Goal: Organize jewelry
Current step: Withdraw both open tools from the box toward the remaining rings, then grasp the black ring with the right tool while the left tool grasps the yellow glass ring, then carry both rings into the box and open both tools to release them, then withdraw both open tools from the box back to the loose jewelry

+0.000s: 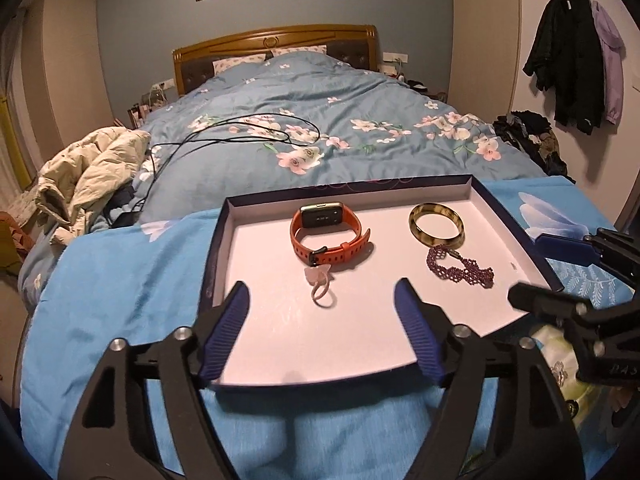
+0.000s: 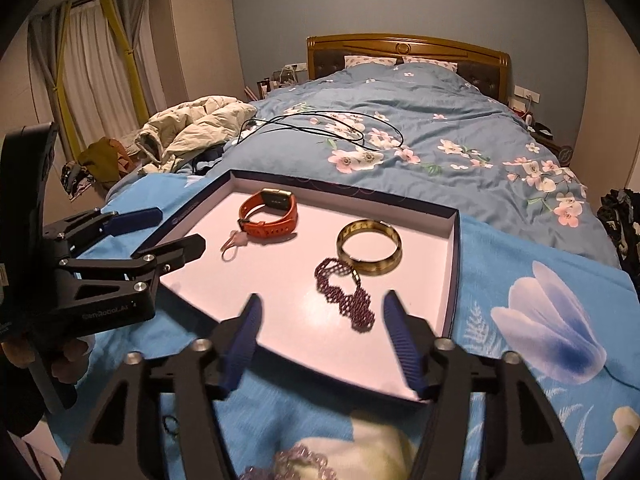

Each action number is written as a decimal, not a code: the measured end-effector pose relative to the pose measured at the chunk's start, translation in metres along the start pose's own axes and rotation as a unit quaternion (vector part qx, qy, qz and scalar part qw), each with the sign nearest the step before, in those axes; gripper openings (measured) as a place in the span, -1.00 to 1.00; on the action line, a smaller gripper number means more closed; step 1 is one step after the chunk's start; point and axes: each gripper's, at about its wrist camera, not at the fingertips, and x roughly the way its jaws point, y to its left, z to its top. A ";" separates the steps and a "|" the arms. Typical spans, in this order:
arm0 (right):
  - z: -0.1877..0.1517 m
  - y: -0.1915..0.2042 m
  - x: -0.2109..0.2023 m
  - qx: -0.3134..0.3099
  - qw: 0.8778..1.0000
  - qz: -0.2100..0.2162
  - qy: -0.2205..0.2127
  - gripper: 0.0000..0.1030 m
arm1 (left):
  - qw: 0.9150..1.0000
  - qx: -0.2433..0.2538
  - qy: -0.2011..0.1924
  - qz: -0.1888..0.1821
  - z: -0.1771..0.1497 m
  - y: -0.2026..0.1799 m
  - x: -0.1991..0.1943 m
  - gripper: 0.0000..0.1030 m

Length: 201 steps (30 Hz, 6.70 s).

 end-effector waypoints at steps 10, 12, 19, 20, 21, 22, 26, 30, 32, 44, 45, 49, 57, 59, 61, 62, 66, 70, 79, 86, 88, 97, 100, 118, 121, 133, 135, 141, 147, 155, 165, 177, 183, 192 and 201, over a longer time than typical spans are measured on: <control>-0.016 0.009 -0.033 0.008 0.999 -0.004 -0.032 0.55 | 0.999 -0.001 -0.028 0.015 -0.013 -0.005 -0.038 0.87; -0.019 0.011 -0.039 0.009 0.999 -0.003 -0.037 0.61 | 0.999 -0.002 -0.033 0.015 -0.015 -0.008 -0.044 0.88; -0.032 0.016 -0.053 0.013 0.998 -0.001 -0.054 0.74 | 0.999 -0.011 -0.046 0.022 -0.023 -0.010 -0.065 0.89; -0.034 0.016 -0.054 0.018 0.998 -0.003 -0.055 0.75 | 0.999 -0.012 -0.045 0.023 -0.024 -0.010 -0.068 0.89; -0.036 0.014 -0.055 0.024 0.998 -0.003 -0.054 0.75 | 0.999 -0.014 -0.043 0.021 -0.025 -0.010 -0.069 0.89; -0.038 0.013 -0.056 0.028 0.998 0.000 -0.053 0.75 | 0.999 -0.017 -0.042 0.018 -0.026 -0.009 -0.071 0.89; -0.046 0.012 -0.058 0.038 0.998 0.003 -0.049 0.75 | 0.999 -0.026 -0.035 0.014 -0.032 -0.007 -0.074 0.89; -0.051 0.016 -0.065 0.028 0.998 -0.008 -0.056 0.75 | 0.999 -0.031 -0.031 0.018 -0.038 -0.006 -0.077 0.89; -0.054 0.018 -0.068 0.027 0.998 -0.011 -0.060 0.78 | 0.999 -0.034 -0.031 0.020 -0.040 -0.006 -0.078 0.89; -0.065 0.017 -0.073 0.039 0.998 -0.007 -0.054 0.79 | 0.998 -0.031 -0.035 0.032 -0.048 -0.004 -0.087 0.89; -0.066 0.016 -0.074 0.040 0.998 -0.008 -0.055 0.79 | 0.998 -0.031 -0.035 0.031 -0.049 -0.004 -0.088 0.89; -0.069 0.016 -0.075 0.038 0.998 -0.010 -0.053 0.79 | 0.999 -0.029 -0.033 0.029 -0.055 -0.004 -0.092 0.89; -0.074 0.020 -0.077 0.028 0.998 -0.016 -0.051 0.78 | 0.999 -0.028 -0.027 0.025 -0.063 -0.005 -0.095 0.89; -0.077 0.021 -0.080 0.027 0.998 -0.015 -0.050 0.78 | 0.999 -0.027 -0.027 0.024 -0.064 -0.005 -0.096 0.89; -0.079 0.021 -0.081 0.028 0.998 -0.017 -0.049 0.78 | 0.999 -0.026 -0.027 0.022 -0.065 -0.005 -0.097 0.89; -0.080 0.021 -0.081 0.028 0.998 -0.018 -0.048 0.78 | 0.999 -0.026 -0.027 0.021 -0.066 -0.005 -0.098 0.89; -0.084 0.021 -0.083 0.027 0.998 -0.021 -0.043 0.76 | 0.999 -0.023 -0.027 0.019 -0.070 -0.005 -0.100 0.89; -0.090 0.018 -0.084 0.023 0.999 -0.027 -0.028 0.64 | 1.000 -0.015 -0.025 0.005 -0.077 -0.006 -0.104 0.88; -0.113 0.019 -0.074 0.018 0.999 -0.015 0.023 0.32 | 0.999 0.033 -0.018 -0.037 -0.102 -0.019 -0.112 0.78; -0.122 0.021 -0.061 0.025 0.999 -0.002 0.045 0.08 | 0.997 0.057 -0.002 -0.059 -0.119 -0.027 -0.115 0.69; -0.123 0.021 -0.060 0.028 0.999 -0.004 0.044 0.02 | 0.996 0.059 0.001 -0.062 -0.122 -0.027 -0.115 0.68; -0.120 0.014 -0.058 0.036 0.998 -0.005 0.046 -0.31 | 0.995 0.053 0.021 -0.078 -0.131 -0.022 -0.115 0.52; -0.120 0.015 -0.057 0.030 0.998 -0.008 0.048 -0.37 | 0.994 0.058 0.030 -0.086 -0.134 -0.022 -0.114 0.46; -0.117 0.016 -0.059 0.019 0.999 -0.005 0.047 -0.61 | 0.986 0.071 0.078 -0.129 -0.147 -0.033 -0.099 -0.03; -0.115 0.015 -0.061 0.021 0.999 -0.001 0.041 -0.61 | 0.985 0.073 0.082 -0.136 -0.147 -0.034 -0.098 -0.09; -0.097 0.014 -0.063 0.026 0.999 0.016 0.017 -0.61 | 0.984 0.058 0.089 -0.142 -0.141 -0.029 -0.094 -0.64; -0.092 0.015 -0.063 0.023 1.000 0.014 0.012 -0.61 | 0.985 0.050 0.081 -0.145 -0.136 -0.025 -0.095 -0.64; -0.071 0.013 -0.058 0.014 1.000 0.011 -0.008 -0.61 | 0.989 0.035 0.039 -0.135 -0.103 -0.015 -0.092 -0.64; -0.040 0.009 -0.042 0.006 1.000 0.004 -0.022 -0.61 | 0.993 0.026 0.004 -0.111 -0.055 -0.006 -0.072 -0.64; -0.006 -0.001 -0.006 0.005 1.000 -0.009 -0.016 -0.61 | 0.997 0.011 0.015 -0.079 -0.008 0.001 -0.014 -0.64; 0.006 -0.009 0.042 0.014 1.000 -0.017 0.019 -0.61 | 0.997 -0.004 0.055 -0.061 0.006 0.006 0.049 -0.64; 0.010 -0.013 0.057 0.024 0.999 -0.025 0.026 -0.54 | 0.996 -0.003 0.065 -0.058 0.008 0.006 0.068 -0.41; 0.007 -0.016 0.033 0.032 0.999 -0.022 0.005 -0.44 | 0.998 -0.011 0.034 -0.060 0.006 0.014 0.040 -0.21; -0.014 -0.010 -0.013 0.023 1.000 -0.016 -0.011 -0.31 | 0.998 -0.015 0.008 -0.062 -0.009 0.022 -0.008 -0.20; -0.062 0.001 -0.048 0.011 1.000 -0.008 0.008 -0.28 | 0.997 0.010 0.002 -0.076 -0.047 0.013 -0.047 -0.10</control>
